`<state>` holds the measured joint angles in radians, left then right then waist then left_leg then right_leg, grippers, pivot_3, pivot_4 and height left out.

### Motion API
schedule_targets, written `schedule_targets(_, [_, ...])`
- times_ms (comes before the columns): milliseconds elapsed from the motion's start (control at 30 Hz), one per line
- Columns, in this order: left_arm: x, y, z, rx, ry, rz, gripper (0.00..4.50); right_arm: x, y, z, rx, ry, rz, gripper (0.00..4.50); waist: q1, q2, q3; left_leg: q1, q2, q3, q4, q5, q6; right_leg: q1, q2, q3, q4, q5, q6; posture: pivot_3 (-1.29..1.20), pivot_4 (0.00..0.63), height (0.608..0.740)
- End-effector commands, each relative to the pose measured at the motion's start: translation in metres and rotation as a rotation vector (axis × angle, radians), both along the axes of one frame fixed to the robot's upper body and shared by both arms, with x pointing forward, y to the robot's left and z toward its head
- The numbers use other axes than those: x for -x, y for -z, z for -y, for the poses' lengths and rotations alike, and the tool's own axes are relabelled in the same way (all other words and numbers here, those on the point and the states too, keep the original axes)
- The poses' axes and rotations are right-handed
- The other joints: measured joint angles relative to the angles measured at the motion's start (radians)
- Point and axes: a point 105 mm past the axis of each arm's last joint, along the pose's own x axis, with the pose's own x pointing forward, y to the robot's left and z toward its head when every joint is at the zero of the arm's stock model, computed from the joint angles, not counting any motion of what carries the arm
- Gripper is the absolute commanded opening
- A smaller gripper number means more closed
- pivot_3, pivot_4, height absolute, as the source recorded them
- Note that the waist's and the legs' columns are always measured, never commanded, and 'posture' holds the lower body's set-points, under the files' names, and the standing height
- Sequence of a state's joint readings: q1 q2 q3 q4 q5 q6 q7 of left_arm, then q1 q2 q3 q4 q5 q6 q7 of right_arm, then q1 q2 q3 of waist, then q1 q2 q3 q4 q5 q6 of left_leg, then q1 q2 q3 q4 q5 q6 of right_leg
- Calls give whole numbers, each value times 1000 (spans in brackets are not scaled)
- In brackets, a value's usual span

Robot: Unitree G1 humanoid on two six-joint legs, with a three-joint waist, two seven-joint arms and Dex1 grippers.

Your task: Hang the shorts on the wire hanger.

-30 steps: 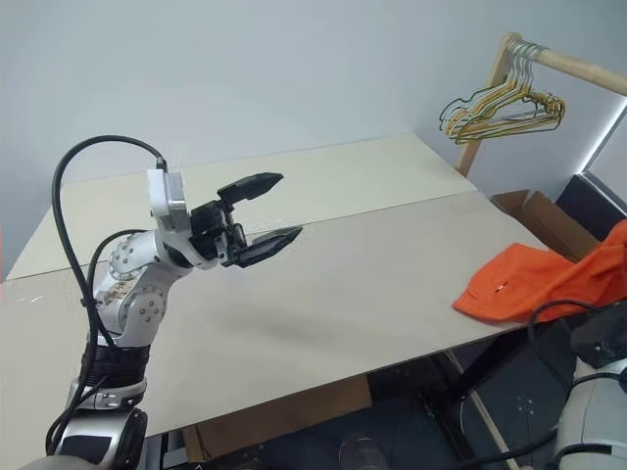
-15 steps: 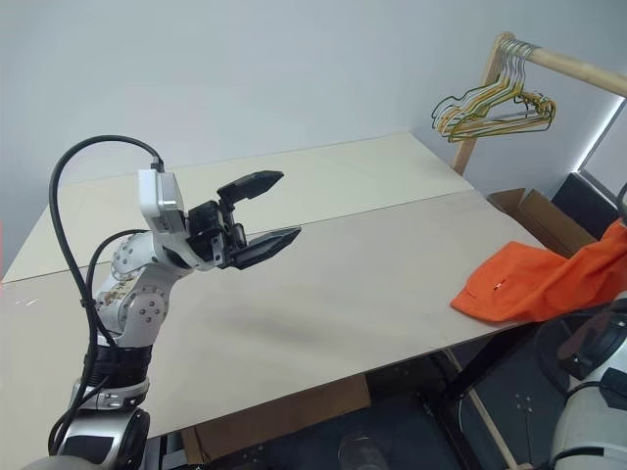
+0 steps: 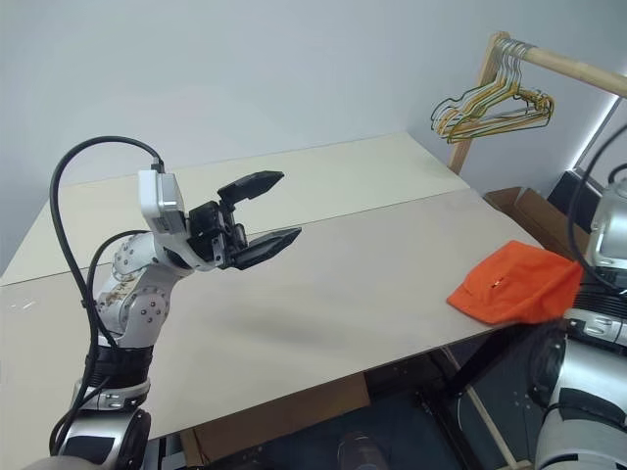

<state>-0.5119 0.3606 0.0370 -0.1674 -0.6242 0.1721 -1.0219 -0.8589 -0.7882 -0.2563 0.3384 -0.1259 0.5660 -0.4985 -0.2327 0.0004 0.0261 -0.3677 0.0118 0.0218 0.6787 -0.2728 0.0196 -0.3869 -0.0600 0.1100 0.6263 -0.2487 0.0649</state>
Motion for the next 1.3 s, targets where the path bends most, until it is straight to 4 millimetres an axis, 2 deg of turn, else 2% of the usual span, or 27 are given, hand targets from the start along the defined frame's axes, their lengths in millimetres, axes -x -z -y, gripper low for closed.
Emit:
schedule_targets(33, [1,-11,-7,10,-28,55,4500,-14,-28,-43,268,-104,8,4445,0,0,0,0,0,0,0,0,0,0,0,0,0,0,0,-157,0,740])
schedule_targets(100, [1,-11,-10,5,-37,56,4500,-27,-28,-70,357,-211,-17,4445,0,0,0,0,0,0,0,0,0,0,0,0,0,0,0,-145,0,740])
schedule_targets(200, [-1,-9,-17,0,-81,45,4500,-50,-15,-112,393,-424,-54,4445,-2,0,0,0,1,0,0,0,0,0,1,1,0,0,0,-129,0,740])
schedule_targets(300, [-2,-5,-23,-11,-124,27,4500,-61,-2,-140,454,-530,-116,4445,4,-1,0,1,1,-1,0,0,0,0,1,0,1,0,0,-116,0,740])
schedule_targets(367, [-3,1,-30,-32,-168,-1,4500,-67,12,-162,501,-603,-164,4445,15,-2,1,0,0,-2,0,0,0,-1,0,0,0,1,0,-93,0,740])
schedule_targets(500, [-1,8,-41,-58,-237,-66,4500,-76,51,-193,378,-856,-290,4445,38,-5,1,0,1,-4,1,0,0,-1,0,-2,1,1,0,-25,0,740])
schedule_targets(600, [2,18,-51,-104,-323,-85,4500,-76,77,-204,266,-1003,-384,4445,68,-5,1,0,1,-6,1,0,0,-1,0,-4,3,1,0,25,0,740])
schedule_targets(733, [8,34,-63,-141,-393,-127,4500,-77,94,-210,214,-1100,-484,4445,114,-6,2,0,1,-7,1,0,0,-2,0,-5,4,2,-1,57,0,740])
schedule_targets(867, [13,52,-72,-195,-462,-180,4500,-72,115,-221,241,-1224,-598,4445,163,-7,2,0,1,-7,1,0,-1,-2,1,-6,4,3,-3,97,0,740])
schedule_targets(1033, [21,75,-80,-235,-512,-262,4500,-54,149,-237,252,-1392,-766,4445,212,-9,2,0,2,-7,1,0,-1,-2,1,-10,4,2,-5,120,0,740])
schedule_targets(1200, [23,91,-85,-260,-561,-310,4500,-46,161,-243,283,-1424,-815,4445,245,-10,2,-1,2,-6,1,1,-1,-3,1,-11,4,2,-5,128,0,740])
schedule_targets(1300, [21,93,-86,-242,-578,-324,4500,-42,165,-248,288,-1456,-829,4445,250,-11,3,-1,2,-4,1,1,-1,-3,1,-12,4,2,-6,130,0,740])
